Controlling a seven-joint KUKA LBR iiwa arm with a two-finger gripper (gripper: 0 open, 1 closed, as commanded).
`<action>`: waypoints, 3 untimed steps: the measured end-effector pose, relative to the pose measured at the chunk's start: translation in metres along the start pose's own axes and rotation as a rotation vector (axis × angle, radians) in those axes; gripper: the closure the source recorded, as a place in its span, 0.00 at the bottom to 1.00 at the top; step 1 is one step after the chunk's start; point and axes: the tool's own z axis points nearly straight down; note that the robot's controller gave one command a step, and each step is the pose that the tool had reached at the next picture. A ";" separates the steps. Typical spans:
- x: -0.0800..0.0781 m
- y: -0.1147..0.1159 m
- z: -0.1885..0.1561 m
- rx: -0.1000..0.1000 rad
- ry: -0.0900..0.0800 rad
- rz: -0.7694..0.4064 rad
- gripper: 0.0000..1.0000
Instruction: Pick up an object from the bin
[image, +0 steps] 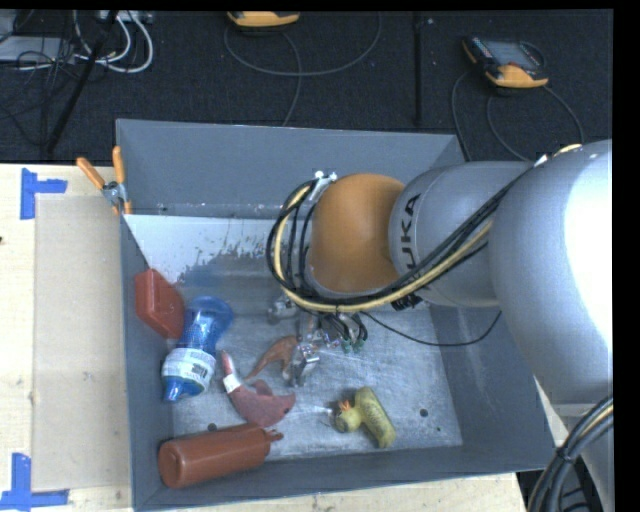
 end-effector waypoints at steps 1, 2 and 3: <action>-0.021 0.000 0.002 -0.003 -0.004 0.063 1.00; -0.021 0.000 0.002 -0.003 -0.005 0.063 1.00; -0.020 0.000 -0.001 -0.002 -0.001 0.063 1.00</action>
Offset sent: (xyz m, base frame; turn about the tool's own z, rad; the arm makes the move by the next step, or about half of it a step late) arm 0.0000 0.0000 0.0000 0.0000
